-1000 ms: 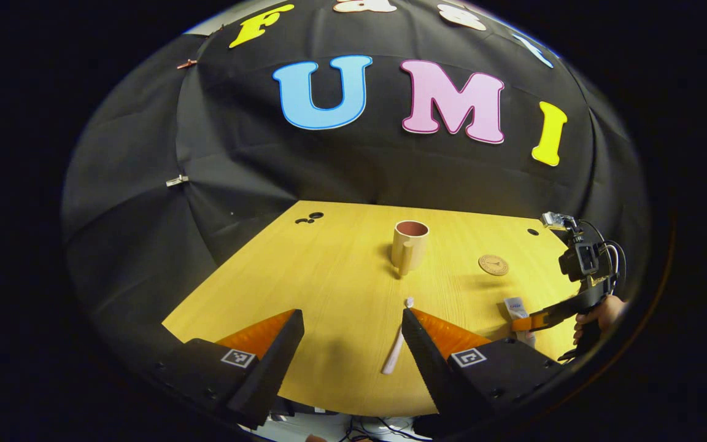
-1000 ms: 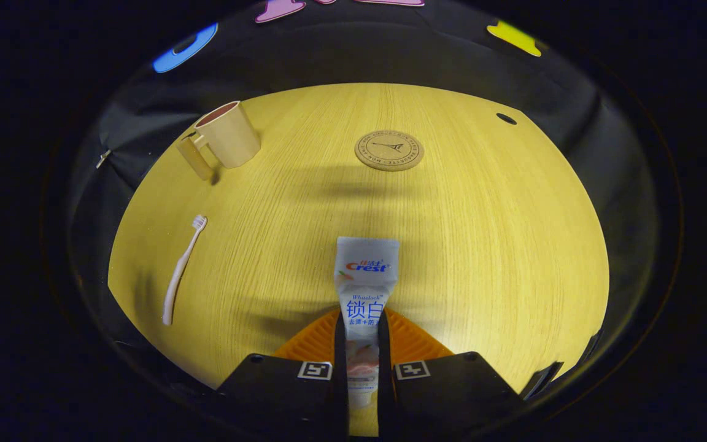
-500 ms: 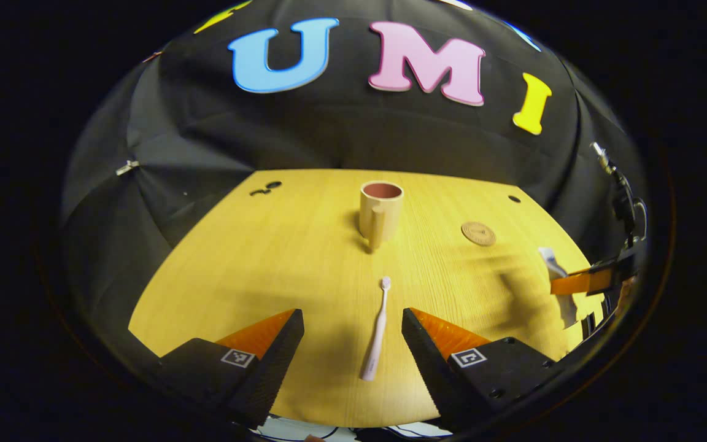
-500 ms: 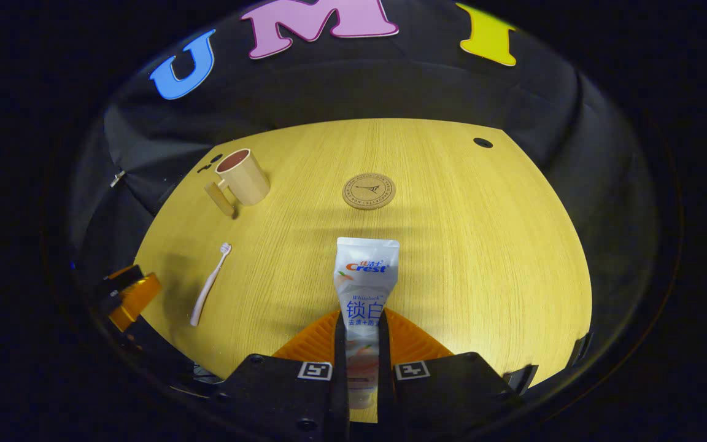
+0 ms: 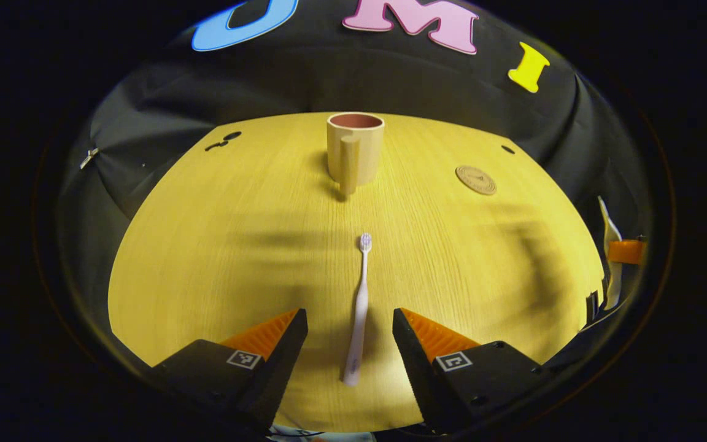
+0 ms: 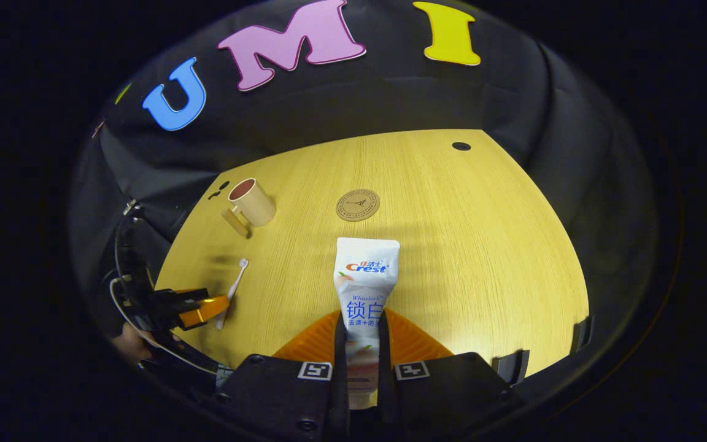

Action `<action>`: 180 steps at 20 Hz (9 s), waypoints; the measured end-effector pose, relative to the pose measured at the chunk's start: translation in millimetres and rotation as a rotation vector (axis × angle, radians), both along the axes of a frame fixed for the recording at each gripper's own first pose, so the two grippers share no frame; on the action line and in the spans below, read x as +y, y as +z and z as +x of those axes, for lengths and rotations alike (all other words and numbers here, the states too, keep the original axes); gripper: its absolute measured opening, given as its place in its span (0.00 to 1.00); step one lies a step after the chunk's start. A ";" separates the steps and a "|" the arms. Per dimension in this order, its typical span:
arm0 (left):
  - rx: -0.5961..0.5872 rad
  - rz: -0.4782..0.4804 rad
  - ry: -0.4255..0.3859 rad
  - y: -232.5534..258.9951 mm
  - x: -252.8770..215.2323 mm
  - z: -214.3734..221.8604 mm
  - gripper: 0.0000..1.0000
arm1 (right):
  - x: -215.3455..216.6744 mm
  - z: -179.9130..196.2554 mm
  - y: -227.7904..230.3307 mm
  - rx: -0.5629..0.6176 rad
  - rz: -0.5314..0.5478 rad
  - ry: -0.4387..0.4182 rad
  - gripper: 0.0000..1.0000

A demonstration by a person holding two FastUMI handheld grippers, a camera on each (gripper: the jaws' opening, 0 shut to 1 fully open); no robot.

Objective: Put the toothbrush and toothpaste on the desktop into the cup, then pick up the cup and place it on the coaster on the desktop.

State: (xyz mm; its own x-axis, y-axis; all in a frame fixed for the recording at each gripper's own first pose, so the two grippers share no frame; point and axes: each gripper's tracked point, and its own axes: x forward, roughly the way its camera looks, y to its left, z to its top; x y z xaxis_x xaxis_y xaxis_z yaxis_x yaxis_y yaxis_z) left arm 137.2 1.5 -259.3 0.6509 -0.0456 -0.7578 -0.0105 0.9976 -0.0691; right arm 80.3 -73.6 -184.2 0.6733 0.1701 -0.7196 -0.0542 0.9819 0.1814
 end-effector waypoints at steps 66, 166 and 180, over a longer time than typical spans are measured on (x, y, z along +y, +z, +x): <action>-0.357 -0.275 0.315 102.8 61.4 -22.2 0.06 | 327.6 311.7 27.3 -0.602 0.075 0.451 0.27; 0.105 0.004 -0.028 38.0 16.7 207.1 0.94 | -118.8 163.2 -45.2 -0.264 0.004 -0.098 0.99; 0.201 -0.006 -0.075 34.4 2.5 207.0 0.34 | -135.7 148.5 -47.8 -0.246 0.015 -0.160 0.99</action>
